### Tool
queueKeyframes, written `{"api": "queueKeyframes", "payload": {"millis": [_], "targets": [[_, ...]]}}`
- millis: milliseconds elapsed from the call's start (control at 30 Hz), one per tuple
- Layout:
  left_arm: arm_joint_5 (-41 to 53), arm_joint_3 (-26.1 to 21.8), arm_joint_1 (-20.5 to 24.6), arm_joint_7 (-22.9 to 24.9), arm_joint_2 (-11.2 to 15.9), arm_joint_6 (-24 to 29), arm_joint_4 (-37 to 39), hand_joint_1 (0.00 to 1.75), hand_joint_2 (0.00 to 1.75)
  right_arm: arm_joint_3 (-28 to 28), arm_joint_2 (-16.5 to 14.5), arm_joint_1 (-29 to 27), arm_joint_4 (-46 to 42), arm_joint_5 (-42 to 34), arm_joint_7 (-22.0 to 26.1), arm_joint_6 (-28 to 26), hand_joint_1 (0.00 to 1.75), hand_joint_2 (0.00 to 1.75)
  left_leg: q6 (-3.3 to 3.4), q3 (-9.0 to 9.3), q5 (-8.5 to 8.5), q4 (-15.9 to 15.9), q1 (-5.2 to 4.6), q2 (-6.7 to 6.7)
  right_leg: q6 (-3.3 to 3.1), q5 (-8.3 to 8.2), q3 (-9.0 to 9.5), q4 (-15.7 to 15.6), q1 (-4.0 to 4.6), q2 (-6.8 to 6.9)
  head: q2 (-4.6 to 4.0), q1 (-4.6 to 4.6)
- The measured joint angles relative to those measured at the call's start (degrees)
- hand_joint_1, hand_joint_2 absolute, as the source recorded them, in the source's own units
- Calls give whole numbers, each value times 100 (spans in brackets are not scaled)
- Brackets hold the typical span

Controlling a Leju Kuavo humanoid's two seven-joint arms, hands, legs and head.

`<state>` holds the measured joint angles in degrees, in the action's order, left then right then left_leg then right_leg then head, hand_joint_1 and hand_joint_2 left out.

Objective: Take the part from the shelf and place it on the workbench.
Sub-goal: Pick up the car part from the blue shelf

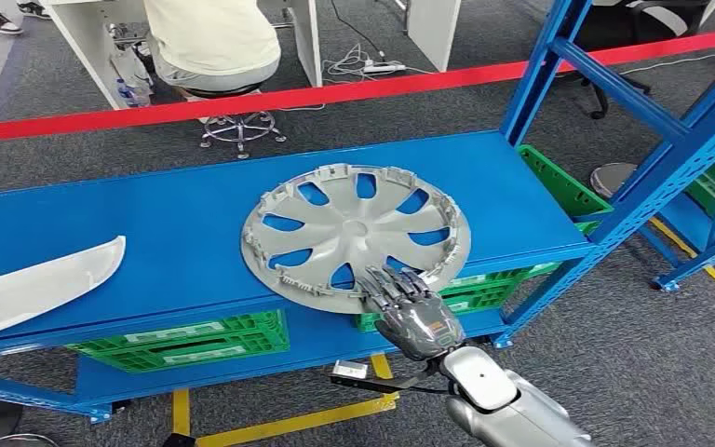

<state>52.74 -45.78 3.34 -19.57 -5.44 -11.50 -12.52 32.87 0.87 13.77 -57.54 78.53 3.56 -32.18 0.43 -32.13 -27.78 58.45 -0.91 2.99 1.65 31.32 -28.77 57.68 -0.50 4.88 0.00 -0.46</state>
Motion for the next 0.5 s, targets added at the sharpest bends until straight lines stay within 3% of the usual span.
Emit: {"api": "queueKeyframes", "payload": {"millis": [333, 367, 467, 500], "targets": [[24, 9, 25, 16, -1, -4, 0, 0, 175, 49, -121, 308, 358, -91, -18, 44, 4, 175, 1, 0, 2, 0, 0, 0, 0, -1, 0, 0, 0, 0, -2, 0], [24, 10, 27, 16, 0, -4, 0, 0, 175, 50, -129, 334, 387, -102, -19, 44, 20, 175, 2, 0, 2, 0, 0, 0, 0, -1, 0, 0, 0, 0, -2, 0], [24, 10, 33, 15, -1, -4, 0, 0, 175, 53, -154, 413, 490, -154, -24, 34, 147, 175, 2, 0, 2, 0, 0, 0, 0, -1, 1, 0, 0, 0, -1, 0], [24, 10, 34, 14, -1, -4, 0, 0, 175, 55, -157, 437, 524, -167, -26, 28, 175, 175, 2, 0, 2, 1, 0, 0, 0, -1, 1, 0, 0, 0, -1, 0]]}}
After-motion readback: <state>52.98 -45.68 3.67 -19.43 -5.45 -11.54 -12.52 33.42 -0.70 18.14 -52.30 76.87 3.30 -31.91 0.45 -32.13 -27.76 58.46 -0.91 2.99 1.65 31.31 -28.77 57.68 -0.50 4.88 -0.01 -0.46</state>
